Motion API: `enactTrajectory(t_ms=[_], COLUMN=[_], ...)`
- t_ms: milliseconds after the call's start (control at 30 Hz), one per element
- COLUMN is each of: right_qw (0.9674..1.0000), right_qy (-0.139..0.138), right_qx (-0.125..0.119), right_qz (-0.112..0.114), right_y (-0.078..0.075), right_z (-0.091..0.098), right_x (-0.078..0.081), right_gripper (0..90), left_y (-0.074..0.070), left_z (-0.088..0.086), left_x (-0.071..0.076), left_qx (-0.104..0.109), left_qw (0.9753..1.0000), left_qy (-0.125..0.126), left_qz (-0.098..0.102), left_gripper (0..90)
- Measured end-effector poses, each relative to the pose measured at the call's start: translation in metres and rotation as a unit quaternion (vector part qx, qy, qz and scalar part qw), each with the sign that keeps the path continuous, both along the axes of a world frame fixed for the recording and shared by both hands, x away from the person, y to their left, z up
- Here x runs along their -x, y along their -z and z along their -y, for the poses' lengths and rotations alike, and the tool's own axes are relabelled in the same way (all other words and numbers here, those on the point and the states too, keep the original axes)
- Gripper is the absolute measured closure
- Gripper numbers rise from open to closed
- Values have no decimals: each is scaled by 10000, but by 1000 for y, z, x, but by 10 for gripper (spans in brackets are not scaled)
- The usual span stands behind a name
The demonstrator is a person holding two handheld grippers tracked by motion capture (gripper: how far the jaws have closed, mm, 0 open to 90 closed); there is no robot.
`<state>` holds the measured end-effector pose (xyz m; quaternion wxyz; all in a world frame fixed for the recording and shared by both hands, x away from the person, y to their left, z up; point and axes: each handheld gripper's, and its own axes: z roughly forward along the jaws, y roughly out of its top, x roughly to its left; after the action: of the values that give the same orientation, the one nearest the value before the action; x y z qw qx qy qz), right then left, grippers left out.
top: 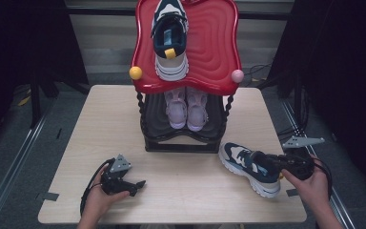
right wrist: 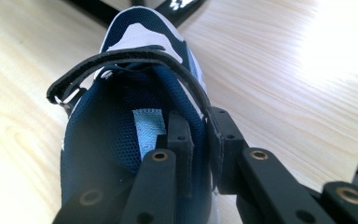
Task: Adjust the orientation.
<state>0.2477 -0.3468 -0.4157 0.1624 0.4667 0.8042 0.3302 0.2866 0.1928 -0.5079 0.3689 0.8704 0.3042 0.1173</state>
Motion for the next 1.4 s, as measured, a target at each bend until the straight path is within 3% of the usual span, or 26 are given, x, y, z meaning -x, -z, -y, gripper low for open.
enactTrajectory(t_ms=[233, 400, 500, 567, 733, 967, 1233, 1400], right_qw=[9990, 9973, 9968, 9962, 9964, 9966, 9983, 9988], right_qy=[445, 705, 774, 816, 616, 531, 418, 346], right_qx=[-95, -176, -143, -292, -557, -596, -386, -341], right_qz=[52, 114, 107, 48, -139, -210, -143, -50], right_y=[8, 17, 23, 25, 25, 23, 16, 7], right_z=[9, 5, 1, -1, -6, -14, -16, -17], right_x=[-19, -33, -35, -34, -24, -8, -7, -6], right_gripper=[803, 798, 791, 781, 689, 526, 362, 318], left_y=[0, 0, 0, 0, 0, 0, 0, 0], left_z=[0, 0, 0, 0, 0, 0, 0, 0], left_x=[0, 0, 0, 0, 0, 0, 0, 0], left_qx=[4, 4, 3, 3, 1, -13, -13, -14], left_qw=[10000, 10000, 10000, 10000, 10000, 10000, 10000, 10000], left_qy=[4, 4, 4, 5, 4, -28, -27, -24], left_qz=[-1, -1, -1, -1, 0, 21, 21, 19], left_gripper=[98, 98, 97, 97, 97, 98, 98, 97])
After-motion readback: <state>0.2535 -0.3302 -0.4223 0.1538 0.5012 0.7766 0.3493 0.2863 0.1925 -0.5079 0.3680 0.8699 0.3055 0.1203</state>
